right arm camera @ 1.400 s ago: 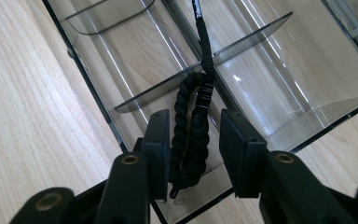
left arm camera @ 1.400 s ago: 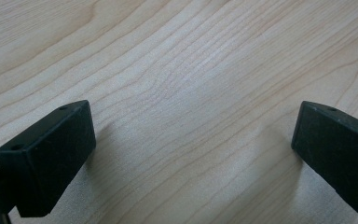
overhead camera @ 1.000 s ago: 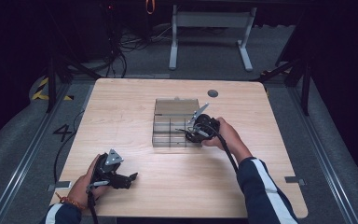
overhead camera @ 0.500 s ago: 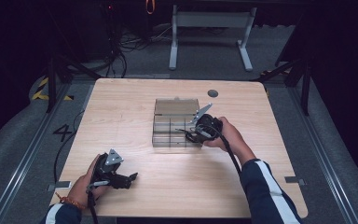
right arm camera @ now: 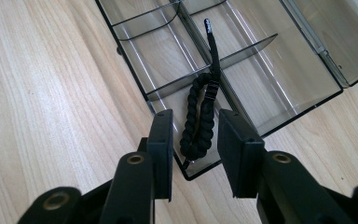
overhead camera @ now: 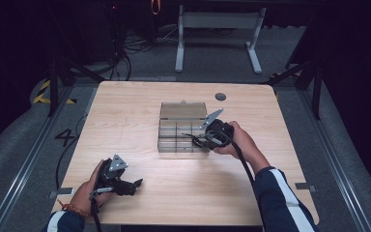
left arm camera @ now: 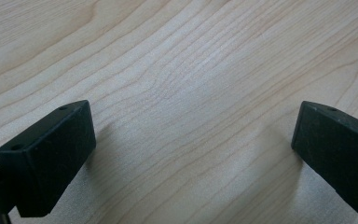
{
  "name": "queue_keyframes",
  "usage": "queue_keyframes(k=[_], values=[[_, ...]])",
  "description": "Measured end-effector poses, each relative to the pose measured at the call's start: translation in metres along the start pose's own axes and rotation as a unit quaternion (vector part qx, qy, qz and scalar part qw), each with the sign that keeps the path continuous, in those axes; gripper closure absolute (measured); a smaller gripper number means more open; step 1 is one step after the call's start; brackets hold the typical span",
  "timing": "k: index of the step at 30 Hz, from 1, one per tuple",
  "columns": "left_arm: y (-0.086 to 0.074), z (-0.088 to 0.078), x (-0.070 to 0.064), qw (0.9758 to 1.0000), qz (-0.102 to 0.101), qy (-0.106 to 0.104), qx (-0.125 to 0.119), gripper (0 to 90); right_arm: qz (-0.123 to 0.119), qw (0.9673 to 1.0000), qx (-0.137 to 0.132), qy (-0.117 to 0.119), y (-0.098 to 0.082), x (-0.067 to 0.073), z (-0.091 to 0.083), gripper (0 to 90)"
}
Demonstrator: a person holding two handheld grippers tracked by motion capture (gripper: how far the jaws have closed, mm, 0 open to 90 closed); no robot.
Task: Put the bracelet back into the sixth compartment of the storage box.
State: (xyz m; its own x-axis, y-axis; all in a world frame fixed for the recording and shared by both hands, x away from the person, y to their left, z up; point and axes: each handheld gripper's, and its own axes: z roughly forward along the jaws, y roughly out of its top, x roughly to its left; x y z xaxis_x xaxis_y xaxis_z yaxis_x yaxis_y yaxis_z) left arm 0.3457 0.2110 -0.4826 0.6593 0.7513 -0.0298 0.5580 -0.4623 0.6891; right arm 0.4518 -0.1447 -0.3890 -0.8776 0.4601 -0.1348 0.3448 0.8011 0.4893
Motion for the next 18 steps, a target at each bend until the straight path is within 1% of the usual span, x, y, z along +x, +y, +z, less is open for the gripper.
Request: queue_keyframes(k=[4,5,11,14,18], values=[[0.0,0.0,0.0,1.0,0.0,0.0,0.0,0.0,-0.005,1.0,-0.001,-0.004,-0.001,0.003,-0.004,65.7],[0.0,0.0,0.0,1.0,0.0,0.0,0.0,0.0,-0.004,1.0,-0.002,-0.004,-0.002,0.003,-0.005,65.6],[0.0,0.0,0.0,1.0,0.0,0.0,0.0,0.0,-0.014,0.9999,-0.005,-0.007,-0.005,0.007,-0.012,63.9],[0.0,0.0,0.0,1.0,0.0,0.0,0.0,0.0,-0.014,0.9999,-0.006,-0.008,-0.007,0.009,-0.015,62.8],[0.0,0.0,0.0,1.0,0.0,0.0,0.0,0.0,-0.018,0.9997,-0.004,-0.015,-0.01,0.01,-0.019,61.9]])
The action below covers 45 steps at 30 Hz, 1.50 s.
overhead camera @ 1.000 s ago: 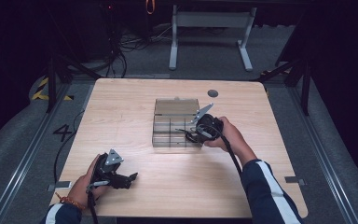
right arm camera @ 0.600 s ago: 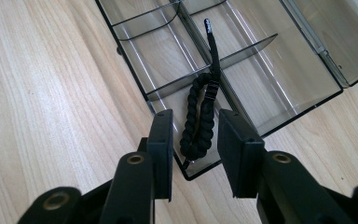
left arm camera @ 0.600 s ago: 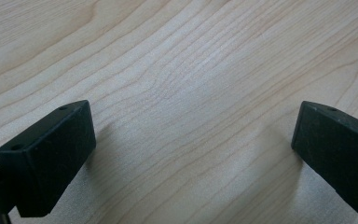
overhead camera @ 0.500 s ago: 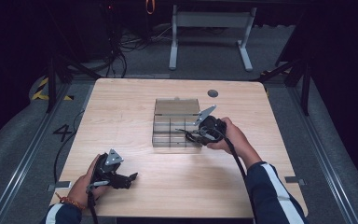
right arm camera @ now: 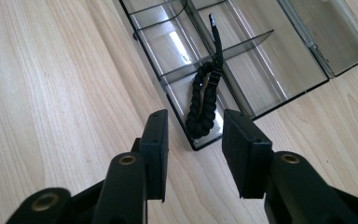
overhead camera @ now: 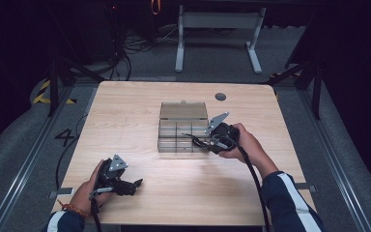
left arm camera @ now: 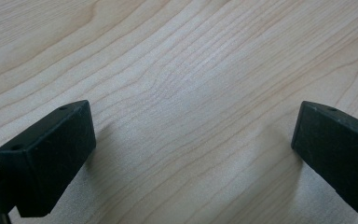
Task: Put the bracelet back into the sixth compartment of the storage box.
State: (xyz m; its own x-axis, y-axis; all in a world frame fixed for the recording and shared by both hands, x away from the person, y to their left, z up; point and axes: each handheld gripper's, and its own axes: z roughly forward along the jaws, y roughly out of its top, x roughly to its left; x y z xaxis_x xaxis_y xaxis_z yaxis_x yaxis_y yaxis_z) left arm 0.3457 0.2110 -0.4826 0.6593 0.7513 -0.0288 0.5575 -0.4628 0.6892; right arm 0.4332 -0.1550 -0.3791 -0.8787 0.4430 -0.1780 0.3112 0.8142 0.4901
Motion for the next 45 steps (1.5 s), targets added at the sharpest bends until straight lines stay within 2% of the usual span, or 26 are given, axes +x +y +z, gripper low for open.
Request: queue_keyframes(k=[14,21,32,45], values=[[0.0,0.0,0.0,1.0,0.0,0.0,0.0,0.0,-0.004,0.9999,-0.011,-0.007,-0.015,0.006,-0.015,57.9],[0.0,0.0,0.0,1.0,0.0,0.0,0.0,0.0,-0.011,0.9998,-0.006,-0.015,-0.024,0.009,-0.022,55.4],[0.0,0.0,0.0,1.0,0.0,0.0,0.0,0.0,-0.01,0.9996,-0.002,-0.026,-0.036,0.012,-0.03,51.4],[0.0,0.0,0.0,1.0,0.0,0.0,0.0,0.0,0.001,0.9994,-0.001,-0.034,-0.061,0.015,-0.037,48.2]])
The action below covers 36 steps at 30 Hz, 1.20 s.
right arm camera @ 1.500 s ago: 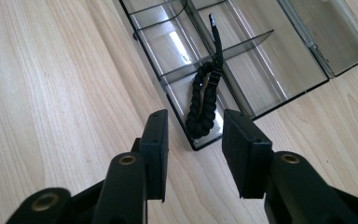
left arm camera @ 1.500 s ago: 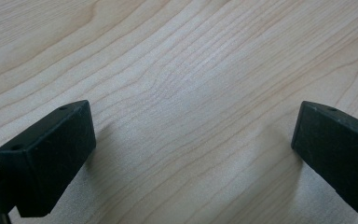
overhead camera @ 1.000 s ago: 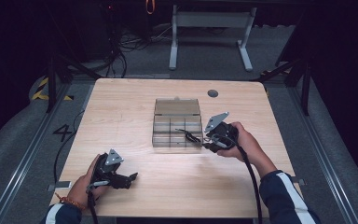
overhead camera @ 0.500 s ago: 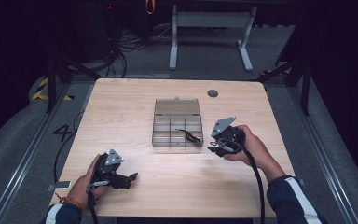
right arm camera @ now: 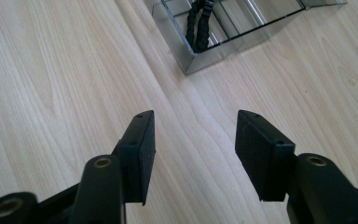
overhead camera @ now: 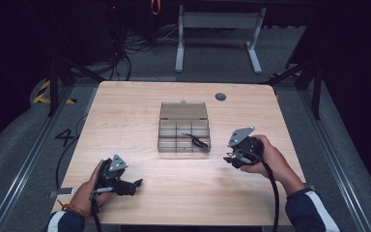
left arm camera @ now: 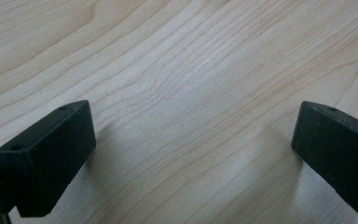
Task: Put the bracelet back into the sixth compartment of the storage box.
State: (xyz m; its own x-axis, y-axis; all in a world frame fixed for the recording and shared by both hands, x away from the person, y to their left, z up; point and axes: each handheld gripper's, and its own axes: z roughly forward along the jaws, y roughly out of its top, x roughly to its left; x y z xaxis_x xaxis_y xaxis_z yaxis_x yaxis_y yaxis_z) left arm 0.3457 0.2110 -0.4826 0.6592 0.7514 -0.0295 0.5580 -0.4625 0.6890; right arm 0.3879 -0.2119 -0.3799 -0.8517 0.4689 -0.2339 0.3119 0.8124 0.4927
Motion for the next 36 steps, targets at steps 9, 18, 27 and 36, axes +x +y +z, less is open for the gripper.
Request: queue_keyframes(k=[9,18,27,36], values=[[0.0,0.0,0.0,1.0,0.0,0.0,0.0,0.0,0.002,1.0,0.003,-0.008,-0.018,0.004,-0.002,47.1],[0.0,0.0,0.0,1.0,0.0,0.0,0.0,0.0,0.011,0.9998,0.007,-0.013,-0.034,0.005,-0.006,46.0],[0.0,0.0,0.0,1.0,0.0,0.0,0.0,0.0,0.024,0.9995,0.013,-0.014,-0.056,0.005,-0.008,45.3],[0.0,0.0,0.0,1.0,0.0,0.0,0.0,0.0,0.036,0.9992,0.01,-0.012,-0.075,0.008,-0.006,44.7]])
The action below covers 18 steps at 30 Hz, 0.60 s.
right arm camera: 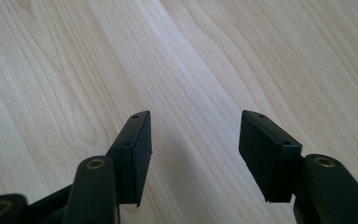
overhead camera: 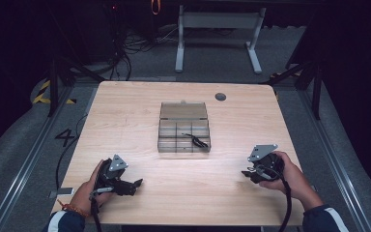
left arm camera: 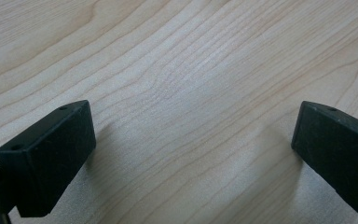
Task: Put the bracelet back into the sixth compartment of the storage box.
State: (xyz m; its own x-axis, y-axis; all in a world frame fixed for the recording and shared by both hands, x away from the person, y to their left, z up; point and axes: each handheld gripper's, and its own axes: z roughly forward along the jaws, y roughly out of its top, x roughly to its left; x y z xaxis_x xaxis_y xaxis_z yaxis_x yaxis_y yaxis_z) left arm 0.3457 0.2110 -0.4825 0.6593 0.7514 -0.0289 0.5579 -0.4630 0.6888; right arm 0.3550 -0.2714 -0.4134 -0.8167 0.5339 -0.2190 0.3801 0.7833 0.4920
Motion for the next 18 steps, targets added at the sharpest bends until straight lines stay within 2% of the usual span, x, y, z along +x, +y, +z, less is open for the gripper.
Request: queue_keyframes(k=[4,8,13,18], values=[[0.0,0.0,0.0,1.0,0.0,0.0,0.0,0.0,0.005,1.0,-0.005,0.0,-0.009,0.002,0.001,44.5],[0.0,0.0,0.0,1.0,0.0,0.0,0.0,0.0,0.006,0.9997,-0.022,0.0,-0.019,0.005,0.0,44.0],[0.0,0.0,0.0,1.0,0.0,0.0,0.0,0.0,0.019,0.9993,-0.034,-0.002,-0.035,0.009,0.001,42.7],[0.0,0.0,0.0,1.0,0.0,0.0,0.0,0.0,0.045,0.9976,-0.052,0.0,-0.054,0.008,-0.003,41.3]])
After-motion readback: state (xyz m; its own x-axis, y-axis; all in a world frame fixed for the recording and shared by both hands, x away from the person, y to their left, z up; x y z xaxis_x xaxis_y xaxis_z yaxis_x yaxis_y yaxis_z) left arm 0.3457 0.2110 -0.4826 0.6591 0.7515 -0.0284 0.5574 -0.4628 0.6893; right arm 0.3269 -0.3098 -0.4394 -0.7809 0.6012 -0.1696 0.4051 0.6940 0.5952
